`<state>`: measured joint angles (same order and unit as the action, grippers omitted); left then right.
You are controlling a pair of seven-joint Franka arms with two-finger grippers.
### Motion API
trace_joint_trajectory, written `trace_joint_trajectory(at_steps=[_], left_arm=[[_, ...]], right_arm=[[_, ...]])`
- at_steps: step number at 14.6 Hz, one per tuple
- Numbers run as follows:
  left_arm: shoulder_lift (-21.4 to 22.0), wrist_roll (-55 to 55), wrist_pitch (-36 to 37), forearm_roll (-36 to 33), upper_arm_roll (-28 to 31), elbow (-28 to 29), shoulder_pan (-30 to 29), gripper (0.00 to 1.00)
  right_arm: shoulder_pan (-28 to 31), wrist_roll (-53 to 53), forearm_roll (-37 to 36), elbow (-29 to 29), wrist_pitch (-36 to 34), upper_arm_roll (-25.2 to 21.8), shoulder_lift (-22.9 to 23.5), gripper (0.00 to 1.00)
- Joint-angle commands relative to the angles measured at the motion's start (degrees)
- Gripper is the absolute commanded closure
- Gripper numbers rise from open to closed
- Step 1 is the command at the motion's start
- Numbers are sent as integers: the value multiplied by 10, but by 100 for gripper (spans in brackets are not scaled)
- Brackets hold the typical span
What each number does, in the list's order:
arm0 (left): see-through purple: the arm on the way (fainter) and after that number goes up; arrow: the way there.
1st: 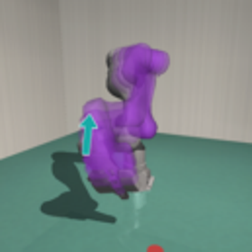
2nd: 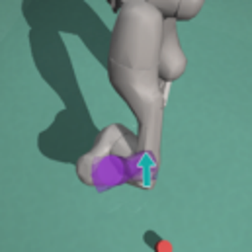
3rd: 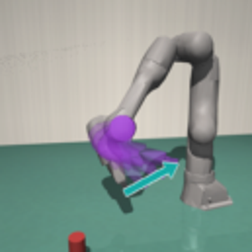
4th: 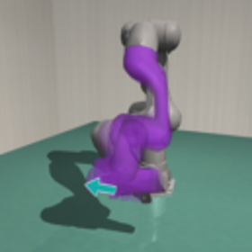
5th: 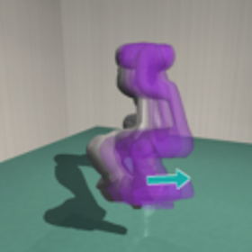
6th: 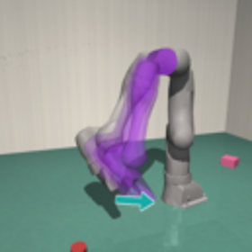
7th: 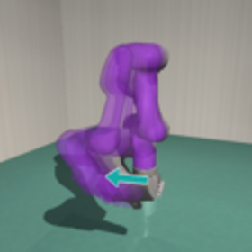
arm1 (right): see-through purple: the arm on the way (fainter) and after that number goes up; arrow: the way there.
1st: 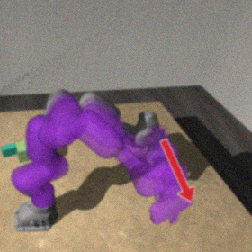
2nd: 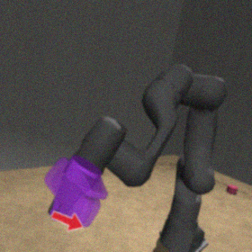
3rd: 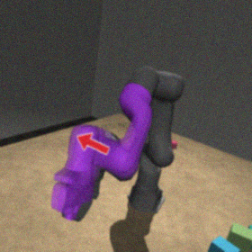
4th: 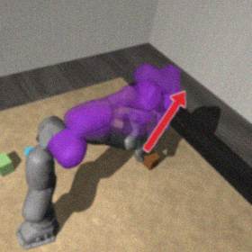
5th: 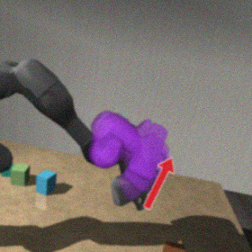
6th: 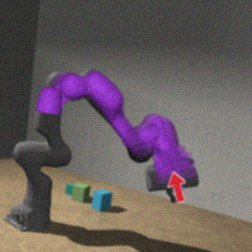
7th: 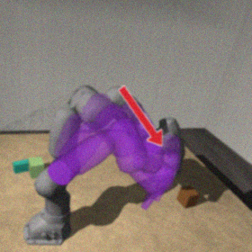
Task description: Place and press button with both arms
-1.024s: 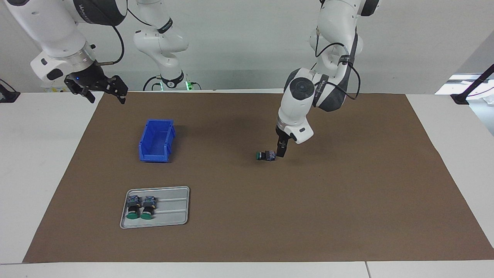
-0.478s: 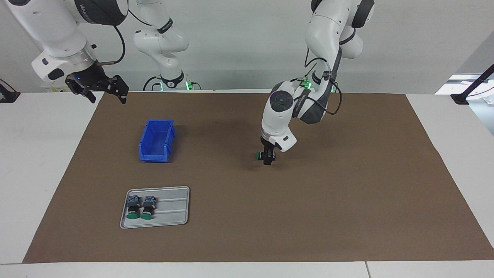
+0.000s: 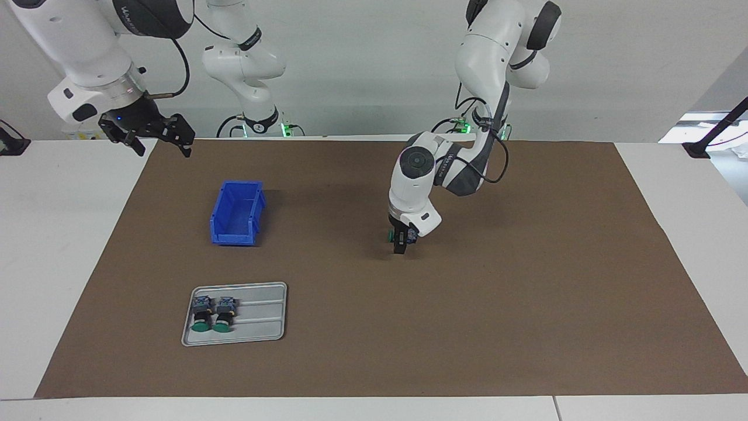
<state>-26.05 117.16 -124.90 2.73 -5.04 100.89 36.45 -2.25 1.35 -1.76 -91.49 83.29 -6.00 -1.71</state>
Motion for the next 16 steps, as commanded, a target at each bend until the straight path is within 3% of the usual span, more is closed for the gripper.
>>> trace_joint_trajectory(at_steps=[1, 6, 9, 11, 16], left_arm=[[-1, 11, -10, -9, 7, 2, 10, 46], [-1, 9, -14, -9, 7, 7, 11, 49], [-1, 5, -20, -9, 7, 12, 11, 59], [-1, 5, -21, -9, 7, 12, 11, 71], [1, 5, -17, -8, 7, 1, 6, 76]], right_arm=[[0, 9, 3, -14, -1, -1, -14, 0], [0, 9, 3, -14, -1, -1, -14, 0], [0, 9, 3, -14, -1, -1, -14, 0], [0, 9, 3, -14, -1, -1, -14, 0], [0, 9, 3, -14, -1, -1, -14, 0]])
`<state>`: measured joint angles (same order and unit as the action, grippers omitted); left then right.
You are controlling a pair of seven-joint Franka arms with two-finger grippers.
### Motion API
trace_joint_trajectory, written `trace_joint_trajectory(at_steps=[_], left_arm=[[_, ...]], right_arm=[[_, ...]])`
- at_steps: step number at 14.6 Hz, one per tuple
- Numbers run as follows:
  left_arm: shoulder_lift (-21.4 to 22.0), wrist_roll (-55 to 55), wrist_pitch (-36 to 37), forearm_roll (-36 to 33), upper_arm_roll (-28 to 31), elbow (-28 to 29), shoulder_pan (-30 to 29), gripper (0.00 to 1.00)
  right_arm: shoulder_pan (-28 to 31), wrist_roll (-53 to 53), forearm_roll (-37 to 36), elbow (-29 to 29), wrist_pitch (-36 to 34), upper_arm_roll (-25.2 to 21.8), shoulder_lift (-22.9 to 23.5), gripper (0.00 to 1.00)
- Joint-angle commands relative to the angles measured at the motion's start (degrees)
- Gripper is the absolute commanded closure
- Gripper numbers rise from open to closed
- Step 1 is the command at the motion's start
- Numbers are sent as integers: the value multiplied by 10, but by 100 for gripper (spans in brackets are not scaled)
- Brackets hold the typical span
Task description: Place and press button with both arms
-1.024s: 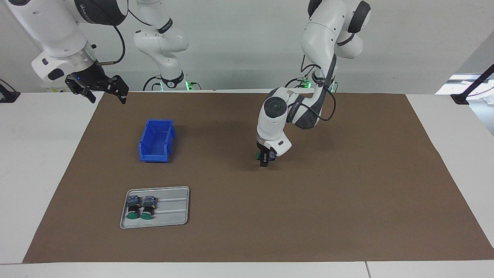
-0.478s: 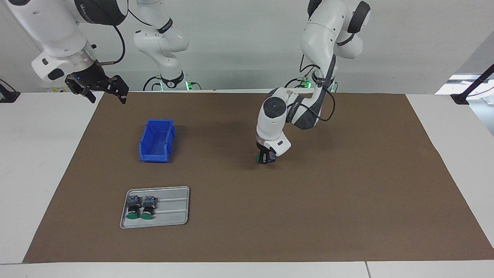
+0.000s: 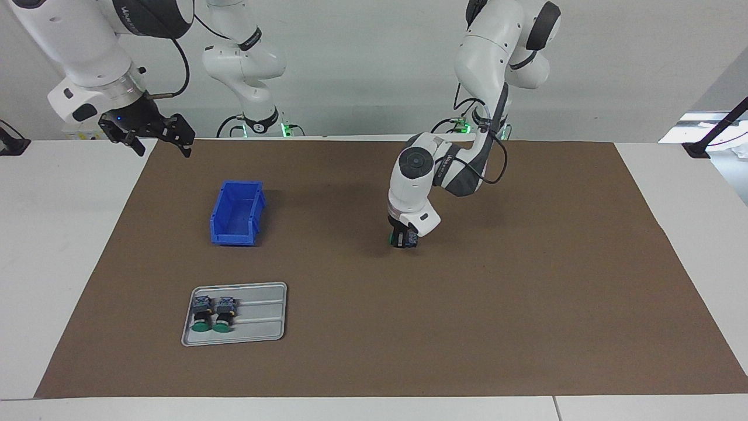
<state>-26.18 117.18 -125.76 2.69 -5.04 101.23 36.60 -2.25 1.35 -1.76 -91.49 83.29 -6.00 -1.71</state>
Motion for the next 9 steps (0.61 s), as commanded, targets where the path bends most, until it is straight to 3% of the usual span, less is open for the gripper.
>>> trace_joint_trajectory(at_steps=[1, 6, 9], left_arm=[[7, 2, -7, -8, 7, -4, 1, 76], [54, -8, -19, 17, 5, 7, -35, 76], [63, -7, -72, 48, 5, 9, -36, 76]], right_arm=[[0, 9, 3, -14, -1, -1, -14, 0], [0, 9, 3, -14, -1, -1, -14, 0], [0, 9, 3, -14, -1, -1, -14, 0]])
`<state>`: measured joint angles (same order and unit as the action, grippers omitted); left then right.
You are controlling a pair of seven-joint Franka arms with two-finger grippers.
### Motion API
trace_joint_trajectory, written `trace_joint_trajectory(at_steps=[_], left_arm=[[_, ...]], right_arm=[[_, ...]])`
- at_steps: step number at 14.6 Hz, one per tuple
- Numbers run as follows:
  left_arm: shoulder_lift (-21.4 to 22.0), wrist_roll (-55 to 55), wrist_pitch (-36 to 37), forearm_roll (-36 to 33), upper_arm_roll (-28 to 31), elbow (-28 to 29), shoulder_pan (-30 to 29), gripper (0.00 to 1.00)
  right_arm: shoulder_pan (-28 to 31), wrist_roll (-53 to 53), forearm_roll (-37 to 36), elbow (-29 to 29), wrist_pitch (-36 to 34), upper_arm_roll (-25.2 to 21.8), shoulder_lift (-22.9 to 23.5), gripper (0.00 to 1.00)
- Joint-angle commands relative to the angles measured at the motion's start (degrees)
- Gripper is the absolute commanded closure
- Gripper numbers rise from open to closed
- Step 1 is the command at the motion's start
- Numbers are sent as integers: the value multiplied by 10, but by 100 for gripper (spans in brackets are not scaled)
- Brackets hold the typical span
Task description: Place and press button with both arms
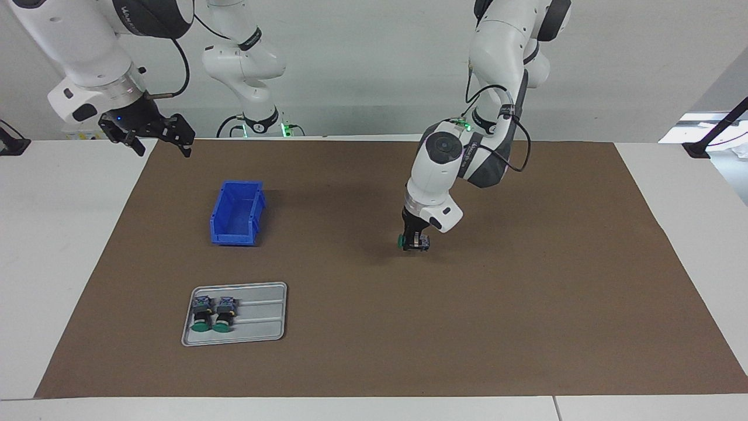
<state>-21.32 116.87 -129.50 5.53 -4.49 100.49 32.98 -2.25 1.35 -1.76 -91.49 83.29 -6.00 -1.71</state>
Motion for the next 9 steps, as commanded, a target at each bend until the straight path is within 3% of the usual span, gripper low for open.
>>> trace_joint_trajectory(at_steps=[1, 3, 9], left_arm=[[17, -5, -40, 34, -1, 16, -1, 76], [21, -15, -49, 69, -2, 17, -17, 76], [31, -134, -123, 283, -1, 51, -26, 76]], right_arm=[[0, 9, 3, -14, -1, -1, -14, 0], [0, 9, 3, -14, -1, -1, -14, 0], [0, 9, 3, -14, -1, -1, -14, 0]])
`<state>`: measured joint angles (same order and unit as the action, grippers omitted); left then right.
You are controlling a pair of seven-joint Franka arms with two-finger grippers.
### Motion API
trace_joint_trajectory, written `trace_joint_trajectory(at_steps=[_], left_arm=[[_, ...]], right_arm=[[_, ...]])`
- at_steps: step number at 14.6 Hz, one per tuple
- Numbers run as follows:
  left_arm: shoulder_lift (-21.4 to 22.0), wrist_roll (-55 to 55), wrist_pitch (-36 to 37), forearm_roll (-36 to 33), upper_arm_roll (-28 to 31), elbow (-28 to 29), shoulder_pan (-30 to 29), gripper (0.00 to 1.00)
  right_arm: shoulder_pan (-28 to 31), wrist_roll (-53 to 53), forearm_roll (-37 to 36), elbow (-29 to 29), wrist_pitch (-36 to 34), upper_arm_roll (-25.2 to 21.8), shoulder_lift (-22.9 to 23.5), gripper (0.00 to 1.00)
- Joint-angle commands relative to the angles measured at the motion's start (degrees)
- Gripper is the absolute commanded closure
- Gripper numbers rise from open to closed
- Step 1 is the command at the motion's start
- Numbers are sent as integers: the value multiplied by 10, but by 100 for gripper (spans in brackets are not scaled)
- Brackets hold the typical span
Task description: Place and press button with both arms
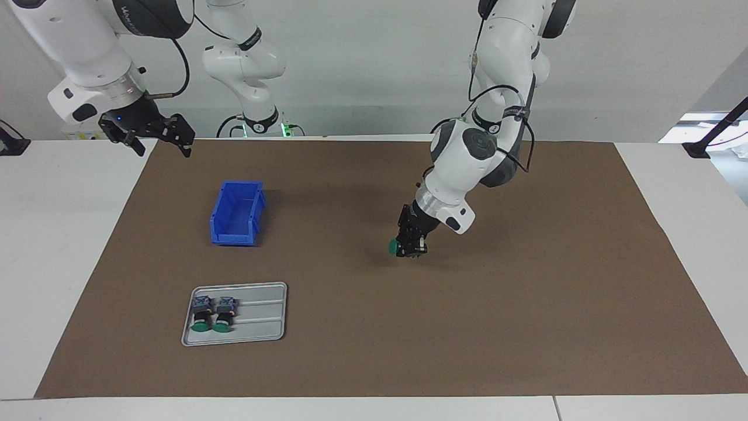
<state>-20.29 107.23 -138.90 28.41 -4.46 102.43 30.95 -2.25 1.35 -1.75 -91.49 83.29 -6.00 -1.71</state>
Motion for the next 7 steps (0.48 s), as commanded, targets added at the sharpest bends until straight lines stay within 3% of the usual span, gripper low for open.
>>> trace_joint_trajectory(at_steps=[1, 6, 7], left_arm=[[22, -69, -46, 95, -1, 39, -6, 76], [41, -214, -40, 268, -2, 76, -26, 77], [50, -262, -9, 303, -2, 86, -26, 77]], right_arm=[[0, 9, 3, -14, -1, -1, -14, 0], [0, 9, 3, -14, -1, -1, -14, 0], [0, 9, 3, -14, -1, -1, -14, 0]])
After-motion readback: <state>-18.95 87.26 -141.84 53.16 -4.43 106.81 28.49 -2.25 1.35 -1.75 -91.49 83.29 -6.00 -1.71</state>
